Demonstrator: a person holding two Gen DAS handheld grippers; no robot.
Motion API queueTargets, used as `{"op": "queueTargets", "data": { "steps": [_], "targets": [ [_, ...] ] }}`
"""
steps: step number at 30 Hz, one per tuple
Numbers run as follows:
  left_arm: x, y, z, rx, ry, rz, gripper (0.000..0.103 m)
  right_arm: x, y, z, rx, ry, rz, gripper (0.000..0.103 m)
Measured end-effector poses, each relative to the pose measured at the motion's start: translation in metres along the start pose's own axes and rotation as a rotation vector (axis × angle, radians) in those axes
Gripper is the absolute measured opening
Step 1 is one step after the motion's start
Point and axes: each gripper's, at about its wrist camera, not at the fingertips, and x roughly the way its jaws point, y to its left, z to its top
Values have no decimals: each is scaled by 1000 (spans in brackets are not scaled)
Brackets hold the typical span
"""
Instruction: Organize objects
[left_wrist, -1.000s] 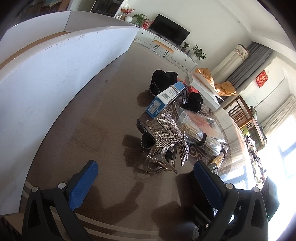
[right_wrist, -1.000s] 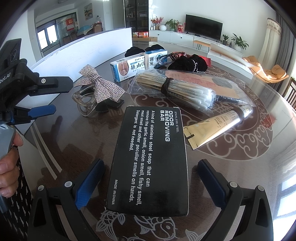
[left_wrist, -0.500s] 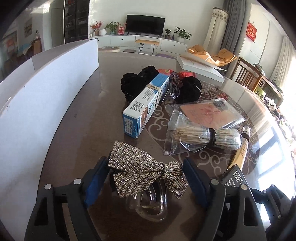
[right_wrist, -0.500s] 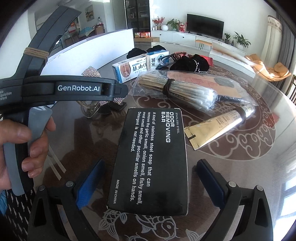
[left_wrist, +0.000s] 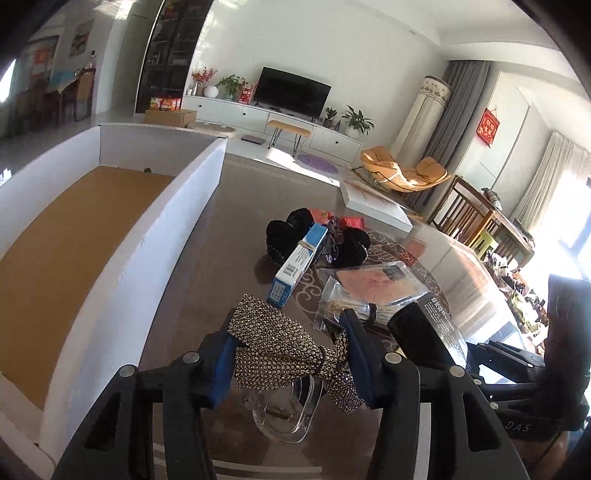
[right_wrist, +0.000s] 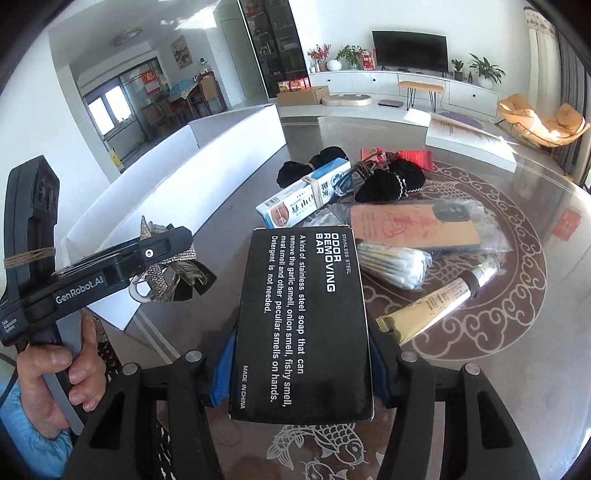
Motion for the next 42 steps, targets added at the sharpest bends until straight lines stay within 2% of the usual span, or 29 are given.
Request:
{"op": "queueTargets", "data": {
  "steps": [3,6,9,13,14,16,17,18,19,23,27,30,34,37,39,42],
  "targets": [
    [-35,32,35,-38,-64,40,53,-4,27,37,-35,-45,44,59],
    [-51,83,60,-94,-74,162,53,5,71,78,-72,-80,135,59],
    [-48,140,67,-179,-7,274,53,26,122,113,-110,-88,223,59],
    [-29,192,57,-271,111,375,54,72,181,143,-141,-57,268,59],
    [-24,199,54,-296,136,387,57,84,192,147,-142,-43,268,59],
    [-21,208,49,-330,156,391,72,111,209,151,-150,-4,262,60],
    [-20,209,47,-333,153,397,87,122,213,152,-148,13,256,61],
    [-21,208,46,-329,145,410,97,130,216,151,-138,29,254,67],
    [-21,207,43,-322,139,423,99,136,216,150,-122,40,248,72],
    [-22,195,32,-285,105,448,100,125,199,141,-66,-12,235,86],
    [-32,175,21,-255,46,435,100,91,160,116,-61,-85,172,90],
    [-37,158,14,-234,22,417,100,63,122,86,-61,-123,83,92],
    [-45,127,9,-215,-27,341,100,30,55,35,-17,-129,-58,92],
    [-50,89,10,-164,-58,263,100,6,0,-4,45,-119,-176,92],
    [-50,62,10,-115,-63,207,100,-4,-36,-26,93,-90,-249,92],
    [-48,19,7,-50,-55,120,100,-14,-78,-54,173,-46,-311,92]
  ]
}}
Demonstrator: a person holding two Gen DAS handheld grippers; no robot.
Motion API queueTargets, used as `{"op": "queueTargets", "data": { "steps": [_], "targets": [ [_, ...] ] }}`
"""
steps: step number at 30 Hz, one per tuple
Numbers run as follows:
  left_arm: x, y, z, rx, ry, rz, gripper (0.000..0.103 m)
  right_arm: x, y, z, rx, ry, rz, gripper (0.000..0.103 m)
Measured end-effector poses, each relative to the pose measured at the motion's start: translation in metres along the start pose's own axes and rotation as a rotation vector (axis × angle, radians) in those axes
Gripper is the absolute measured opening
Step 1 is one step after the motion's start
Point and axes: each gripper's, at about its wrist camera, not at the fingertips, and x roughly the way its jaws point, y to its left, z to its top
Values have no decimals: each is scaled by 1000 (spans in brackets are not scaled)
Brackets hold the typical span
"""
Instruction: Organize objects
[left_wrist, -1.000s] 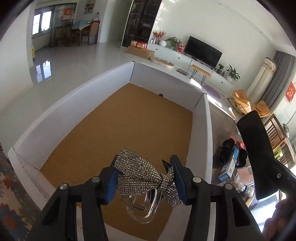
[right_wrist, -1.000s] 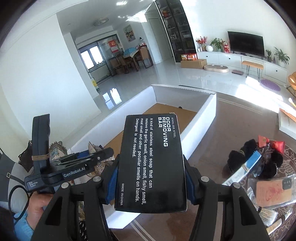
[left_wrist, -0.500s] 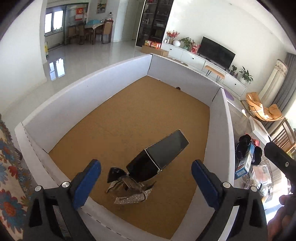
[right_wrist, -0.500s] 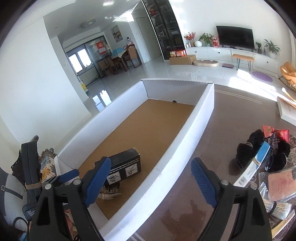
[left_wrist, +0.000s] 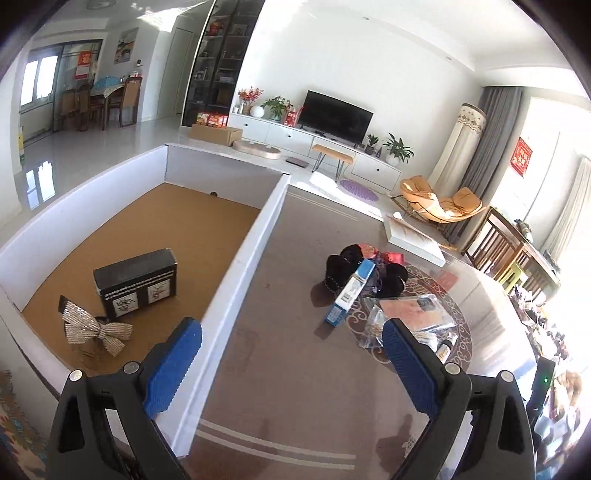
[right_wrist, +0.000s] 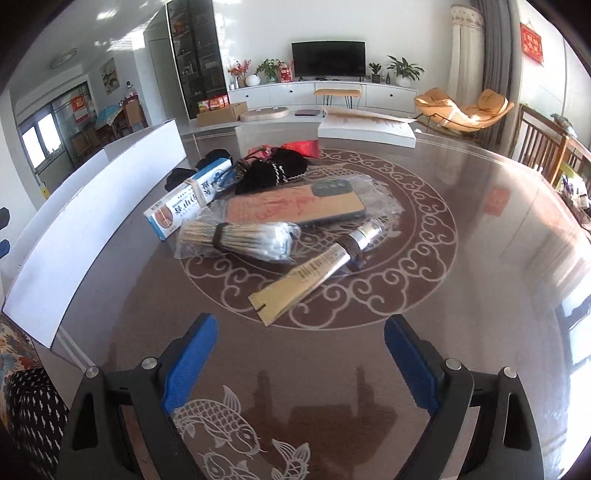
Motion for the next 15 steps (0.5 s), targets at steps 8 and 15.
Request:
{"op": "queueTargets", "data": {
  "steps": [8,15],
  "targets": [
    [29,-102,-43,206,102,-131,100,16,-36,-27,-6,70,-69,92],
    [80,-133,-76,317,212,-98,100,27,-32,-34,-7,84,-55,93]
  ]
}}
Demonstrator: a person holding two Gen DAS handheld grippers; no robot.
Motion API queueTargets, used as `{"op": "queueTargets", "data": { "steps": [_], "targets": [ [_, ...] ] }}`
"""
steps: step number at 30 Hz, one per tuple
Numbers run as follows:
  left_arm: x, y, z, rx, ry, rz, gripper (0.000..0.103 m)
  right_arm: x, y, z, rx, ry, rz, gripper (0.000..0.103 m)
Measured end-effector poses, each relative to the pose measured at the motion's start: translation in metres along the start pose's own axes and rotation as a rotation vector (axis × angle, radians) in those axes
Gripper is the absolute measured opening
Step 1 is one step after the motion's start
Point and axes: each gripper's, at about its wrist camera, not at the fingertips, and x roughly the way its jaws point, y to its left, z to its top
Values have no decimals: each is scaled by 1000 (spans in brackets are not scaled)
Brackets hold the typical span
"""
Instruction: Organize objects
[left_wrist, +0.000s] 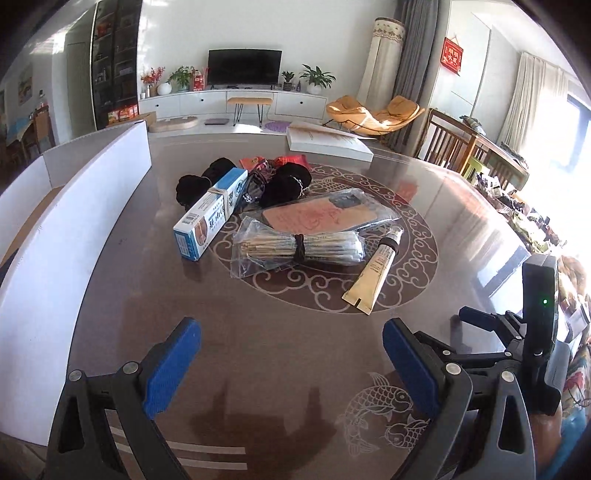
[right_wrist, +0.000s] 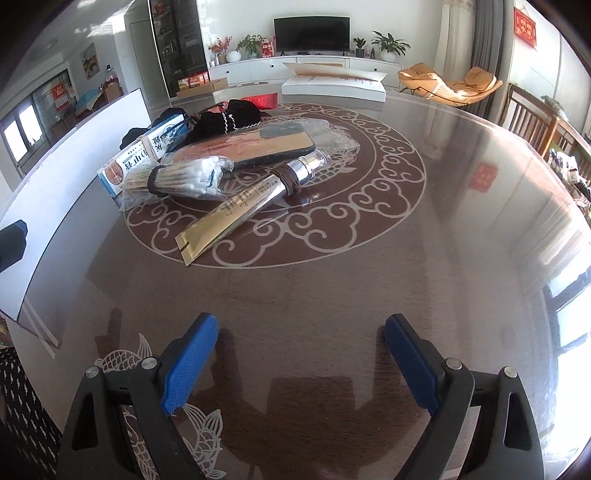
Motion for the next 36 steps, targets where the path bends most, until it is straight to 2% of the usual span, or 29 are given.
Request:
{"op": "queueTargets", "data": {
  "steps": [4,9,18,28,36],
  "targets": [
    [26,5,-11,-8,45,15,100,1,2,-4,-8,-12,-7,100],
    [46,18,-21,-40,97,63,100,4,9,-3,-32,-12,-27,103],
    [55,35,-26,-116,130,82,100,3,9,-4,-26,-16,-30,103],
    [56,31,-28,-83,139,135,100,3,8,-4,-26,-16,-31,103],
    [56,31,-28,-78,141,140,100,3,8,-4,-26,-16,-31,103]
  ]
}}
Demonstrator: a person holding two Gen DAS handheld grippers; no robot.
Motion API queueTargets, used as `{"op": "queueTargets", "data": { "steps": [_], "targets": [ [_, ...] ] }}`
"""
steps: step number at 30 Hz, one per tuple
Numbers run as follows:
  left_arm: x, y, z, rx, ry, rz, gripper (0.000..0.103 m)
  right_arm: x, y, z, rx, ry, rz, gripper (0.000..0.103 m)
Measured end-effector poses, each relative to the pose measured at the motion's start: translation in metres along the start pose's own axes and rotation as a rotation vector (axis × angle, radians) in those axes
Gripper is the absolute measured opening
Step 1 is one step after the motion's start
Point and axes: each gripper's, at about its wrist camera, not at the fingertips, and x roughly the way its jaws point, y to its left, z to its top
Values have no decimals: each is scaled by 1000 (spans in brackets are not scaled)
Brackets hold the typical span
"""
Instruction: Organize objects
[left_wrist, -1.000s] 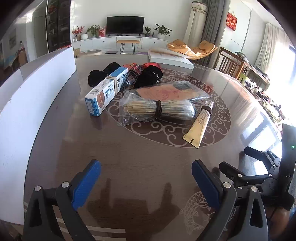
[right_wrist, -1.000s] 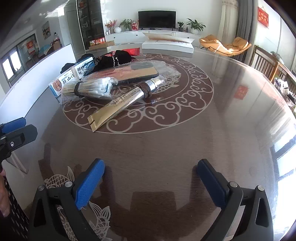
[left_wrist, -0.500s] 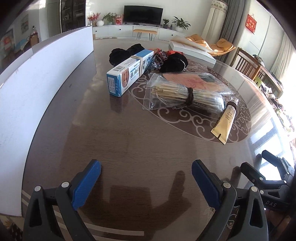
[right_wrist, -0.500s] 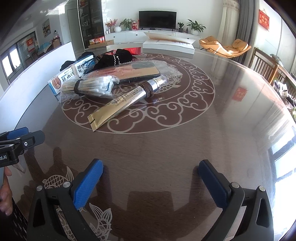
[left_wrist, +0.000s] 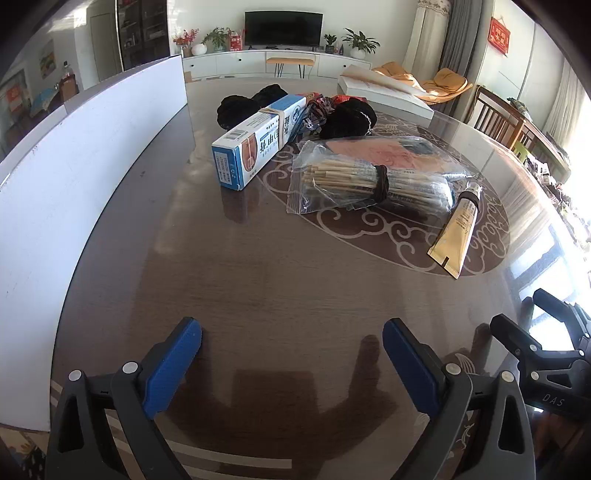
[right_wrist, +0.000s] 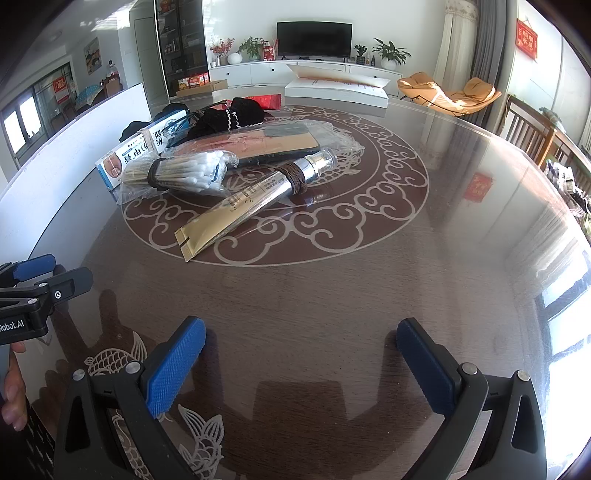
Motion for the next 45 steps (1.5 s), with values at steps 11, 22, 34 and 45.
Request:
{"op": "queueTargets", "data": {
  "steps": [11,22,34,45],
  "targets": [
    [5,-4,-2,30,16,57,103,0,0,0,0,0,0,103],
    [5,-4,-2,30,15,57,103,0,0,0,0,0,0,103],
    [4,-1,-2,16,13,67,103,0,0,0,0,0,0,103],
    [3,19,-1,-72,6,122,103,0,0,0,0,0,0,103]
  ]
}}
